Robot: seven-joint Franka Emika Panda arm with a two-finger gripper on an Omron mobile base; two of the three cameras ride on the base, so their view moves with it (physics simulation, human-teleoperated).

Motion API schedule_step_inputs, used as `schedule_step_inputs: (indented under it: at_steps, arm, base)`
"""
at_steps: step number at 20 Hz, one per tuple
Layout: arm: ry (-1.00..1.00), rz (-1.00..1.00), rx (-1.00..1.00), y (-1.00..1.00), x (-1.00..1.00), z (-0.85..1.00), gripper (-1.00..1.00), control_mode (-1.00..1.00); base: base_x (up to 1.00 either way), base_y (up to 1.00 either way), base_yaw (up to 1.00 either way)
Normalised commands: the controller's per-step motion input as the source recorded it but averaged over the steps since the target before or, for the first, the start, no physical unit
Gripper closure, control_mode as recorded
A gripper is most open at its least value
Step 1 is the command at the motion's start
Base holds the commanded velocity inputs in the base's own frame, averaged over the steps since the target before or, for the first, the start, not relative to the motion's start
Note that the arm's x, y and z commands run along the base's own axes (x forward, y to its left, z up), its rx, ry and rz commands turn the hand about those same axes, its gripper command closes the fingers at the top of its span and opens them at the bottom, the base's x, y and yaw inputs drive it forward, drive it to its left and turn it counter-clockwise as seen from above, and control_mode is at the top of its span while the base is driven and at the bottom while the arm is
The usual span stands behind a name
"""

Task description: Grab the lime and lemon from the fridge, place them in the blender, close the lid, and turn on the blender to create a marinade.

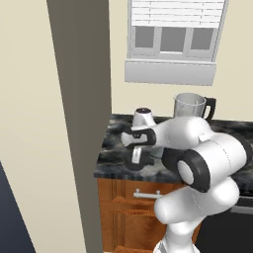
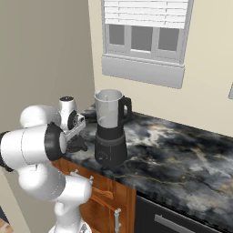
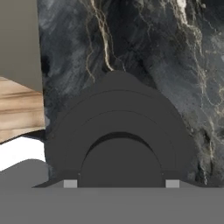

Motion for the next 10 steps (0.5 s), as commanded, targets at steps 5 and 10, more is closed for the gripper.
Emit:
schedule_step_inputs:
  at_steps: [5,10]
  arm:
    - [-0.19,-0.01,0.00,-0.14,-0.68,0.42,1.00,-1.00]
    - [-0.09,0.00,0.01,-0.09,-0.56,0.80,1.00,-1.00]
  base:
    - [0.00,0.00,0.00]
    - [0.00,0.00,0.00]
